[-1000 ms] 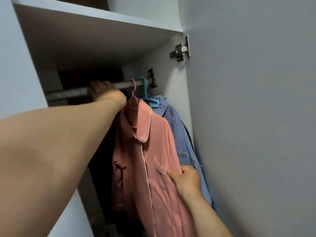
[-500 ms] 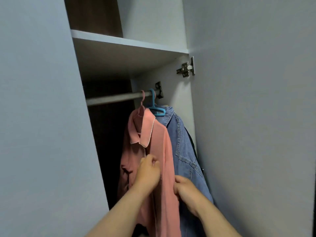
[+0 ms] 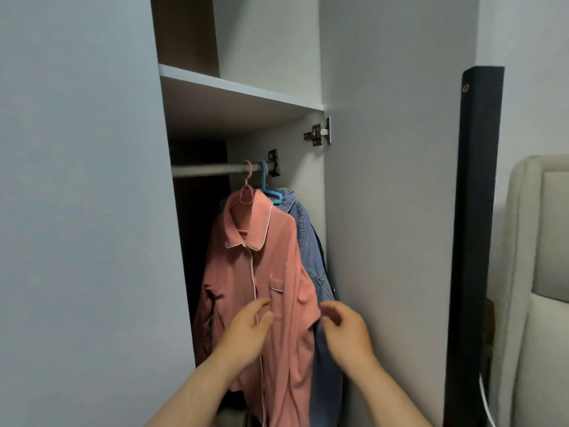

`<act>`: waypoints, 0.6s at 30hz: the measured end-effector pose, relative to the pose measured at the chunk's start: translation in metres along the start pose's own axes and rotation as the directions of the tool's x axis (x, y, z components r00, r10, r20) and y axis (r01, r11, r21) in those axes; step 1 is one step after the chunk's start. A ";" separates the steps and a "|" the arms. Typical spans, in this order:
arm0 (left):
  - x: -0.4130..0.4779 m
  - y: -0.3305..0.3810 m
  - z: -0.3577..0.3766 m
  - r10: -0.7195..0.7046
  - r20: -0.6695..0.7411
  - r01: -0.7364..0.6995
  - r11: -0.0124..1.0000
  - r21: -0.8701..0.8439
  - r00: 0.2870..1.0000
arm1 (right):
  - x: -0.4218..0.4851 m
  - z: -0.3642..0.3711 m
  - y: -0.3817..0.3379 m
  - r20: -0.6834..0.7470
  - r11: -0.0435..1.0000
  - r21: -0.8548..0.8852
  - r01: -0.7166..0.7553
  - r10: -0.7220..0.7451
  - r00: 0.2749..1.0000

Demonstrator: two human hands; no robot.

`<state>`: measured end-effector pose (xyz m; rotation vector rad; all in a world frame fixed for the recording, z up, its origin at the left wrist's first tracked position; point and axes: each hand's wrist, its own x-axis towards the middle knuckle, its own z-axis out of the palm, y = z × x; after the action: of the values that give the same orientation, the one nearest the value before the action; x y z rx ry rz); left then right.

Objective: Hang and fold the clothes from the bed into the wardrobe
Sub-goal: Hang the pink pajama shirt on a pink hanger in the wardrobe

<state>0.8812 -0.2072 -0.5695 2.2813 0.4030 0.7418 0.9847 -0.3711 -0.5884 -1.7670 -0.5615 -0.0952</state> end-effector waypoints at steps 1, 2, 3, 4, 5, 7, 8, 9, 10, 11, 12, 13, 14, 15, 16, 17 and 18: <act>-0.005 0.003 -0.005 0.022 -0.012 -0.022 1.000 0.011 1.000 | -0.006 -0.005 -0.005 0.005 1.000 -0.013 0.011 -0.011 1.000; -0.010 0.006 -0.009 0.062 -0.030 -0.061 0.998 0.033 0.998 | -0.011 -0.011 -0.010 0.014 0.999 -0.041 0.022 -0.022 1.000; -0.015 0.009 -0.014 0.102 -0.043 -0.099 0.993 0.069 0.994 | -0.017 -0.016 -0.015 0.031 0.996 -0.079 0.048 -0.046 0.998; -0.019 0.011 -0.018 0.155 -0.061 -0.147 0.982 0.118 0.986 | -0.022 -0.021 -0.021 0.051 0.989 -0.125 0.078 -0.072 0.996; -0.023 0.014 -0.021 0.208 -0.077 -0.193 0.966 0.173 0.975 | -0.027 -0.026 -0.024 0.065 0.978 -0.176 0.112 -0.102 0.993; -0.030 0.017 -0.026 0.300 -0.090 -0.265 0.922 0.284 0.950 | -0.032 -0.031 -0.027 0.062 0.933 -0.305 0.193 -0.183 0.981; -0.033 0.018 -0.028 0.334 -0.082 -0.289 0.896 0.336 0.939 | -0.033 -0.033 -0.026 0.054 0.898 -0.378 0.225 -0.221 0.974; -0.034 0.018 -0.029 0.353 -0.062 -0.302 0.869 0.392 0.934 | -0.034 -0.034 -0.026 0.056 0.854 -0.455 0.251 -0.254 0.966; -0.034 0.017 -0.029 0.361 -0.040 -0.305 0.838 0.451 0.932 | -0.035 -0.034 -0.025 0.068 0.807 -0.529 0.262 -0.268 0.961; -0.034 0.015 -0.029 0.371 -0.025 -0.307 0.801 0.514 0.928 | -0.035 -0.032 -0.024 0.080 0.761 -0.593 0.263 -0.269 0.960; -0.032 0.014 -0.029 0.374 0.000 -0.307 0.763 0.569 0.927 | -0.034 -0.031 -0.023 0.084 0.718 -0.647 0.256 -0.267 0.960; -0.029 0.013 -0.029 0.368 0.029 -0.312 0.741 0.595 0.929 | -0.032 -0.029 -0.022 0.077 0.680 -0.690 0.247 -0.271 0.960; -0.025 0.011 -0.026 0.382 0.041 -0.326 0.723 0.609 0.923 | -0.029 -0.026 -0.021 0.064 0.645 -0.727 0.235 -0.276 0.959; -0.019 0.006 -0.022 0.404 0.035 -0.340 0.718 0.607 0.914 | -0.025 -0.024 -0.020 0.056 0.615 -0.755 0.227 -0.284 0.957; -0.012 -0.001 -0.019 0.418 0.029 -0.351 0.721 0.597 0.908 | -0.020 -0.020 -0.020 0.055 0.586 -0.779 0.223 -0.290 0.955; -0.003 -0.008 -0.016 0.427 0.014 -0.355 0.733 0.580 0.904 | -0.014 -0.016 -0.019 0.057 0.556 -0.801 0.221 -0.296 0.954; 0.006 -0.015 -0.013 0.440 -0.015 -0.354 0.743 0.568 0.898 | -0.008 -0.013 -0.019 0.060 0.531 -0.819 0.219 -0.300 0.952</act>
<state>0.8766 -0.1869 -0.5702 2.9282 0.2048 1.1350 0.9722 -0.3827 -0.5706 -2.5595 -0.7906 -0.7637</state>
